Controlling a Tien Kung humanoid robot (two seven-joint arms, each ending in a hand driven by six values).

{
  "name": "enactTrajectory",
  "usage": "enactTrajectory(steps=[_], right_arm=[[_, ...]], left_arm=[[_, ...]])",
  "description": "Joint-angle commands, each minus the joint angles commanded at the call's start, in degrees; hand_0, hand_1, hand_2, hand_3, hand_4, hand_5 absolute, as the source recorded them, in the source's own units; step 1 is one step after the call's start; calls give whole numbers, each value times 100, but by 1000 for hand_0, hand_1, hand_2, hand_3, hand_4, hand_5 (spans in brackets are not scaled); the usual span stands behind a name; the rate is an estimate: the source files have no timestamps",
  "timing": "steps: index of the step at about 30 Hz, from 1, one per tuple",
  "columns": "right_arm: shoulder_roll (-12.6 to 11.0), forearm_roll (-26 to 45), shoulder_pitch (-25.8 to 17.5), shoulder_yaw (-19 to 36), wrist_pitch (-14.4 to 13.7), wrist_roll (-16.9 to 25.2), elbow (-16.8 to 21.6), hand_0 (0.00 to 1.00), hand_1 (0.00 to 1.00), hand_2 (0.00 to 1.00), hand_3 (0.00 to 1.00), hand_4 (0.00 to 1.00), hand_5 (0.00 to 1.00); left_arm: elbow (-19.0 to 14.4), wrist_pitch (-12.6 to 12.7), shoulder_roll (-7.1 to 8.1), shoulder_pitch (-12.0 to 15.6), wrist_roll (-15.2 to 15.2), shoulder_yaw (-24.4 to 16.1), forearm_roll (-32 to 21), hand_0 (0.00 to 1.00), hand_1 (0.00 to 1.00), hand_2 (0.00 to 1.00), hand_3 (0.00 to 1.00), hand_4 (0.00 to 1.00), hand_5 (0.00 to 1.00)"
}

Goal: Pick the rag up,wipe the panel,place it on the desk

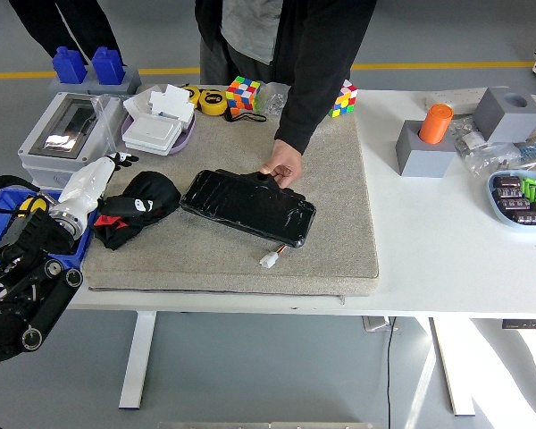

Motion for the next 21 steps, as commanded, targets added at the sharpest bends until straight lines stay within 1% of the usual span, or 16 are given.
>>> enactTrajectory(steps=[1, 4, 7, 8, 13, 14, 16, 19, 20, 21], right_arm=[[0, 0, -1, 0, 0, 0, 0, 591, 604, 537, 533, 897, 360], [-1, -2, -2, 2, 1, 1, 1, 591, 604, 537, 533, 897, 360], [-4, -4, 4, -8, -2, -1, 0, 591, 604, 537, 533, 897, 360], [-3, 0, 10, -12, -1, -1, 3, 591, 604, 537, 534, 899, 362], [-3, 17, 17, -21, -7, 4, 20, 591, 604, 537, 534, 899, 362], [-4, 19, 18, -18, -8, 5, 21, 591, 604, 537, 533, 900, 363], [-7, 17, 17, -16, -10, 5, 20, 591, 604, 537, 533, 900, 363], [-7, 18, 16, -20, -10, 6, 20, 591, 604, 537, 533, 900, 363], [-5, 19, 17, -20, -10, 8, 21, 591, 604, 537, 533, 901, 363], [-3, 22, 18, -21, -12, 10, 22, 591, 604, 537, 533, 901, 363]], left_arm=[[10, -2, -3, -6, 0, 13, -21, 799, 798, 817, 796, 998, 351], [41, -17, -18, -30, 14, 66, -83, 799, 798, 817, 796, 998, 351], [154, -39, -61, -100, 94, 147, -103, 799, 798, 817, 796, 998, 351], [201, -29, -77, -126, 118, 164, -98, 717, 739, 764, 757, 998, 302], [349, 75, -131, -207, 136, 189, -9, 717, 739, 764, 757, 998, 302], [372, 100, -133, -223, 129, 206, -17, 544, 625, 610, 626, 855, 46], [424, 153, -142, -253, 113, 230, 32, 544, 625, 610, 626, 855, 46], [499, 93, -160, -275, 162, 233, -13, 544, 625, 610, 626, 855, 46], [515, 87, -164, -276, 163, 233, -22, 376, 488, 545, 576, 730, 2], [530, 92, -166, -276, 151, 236, -50, 376, 488, 545, 576, 730, 2]])
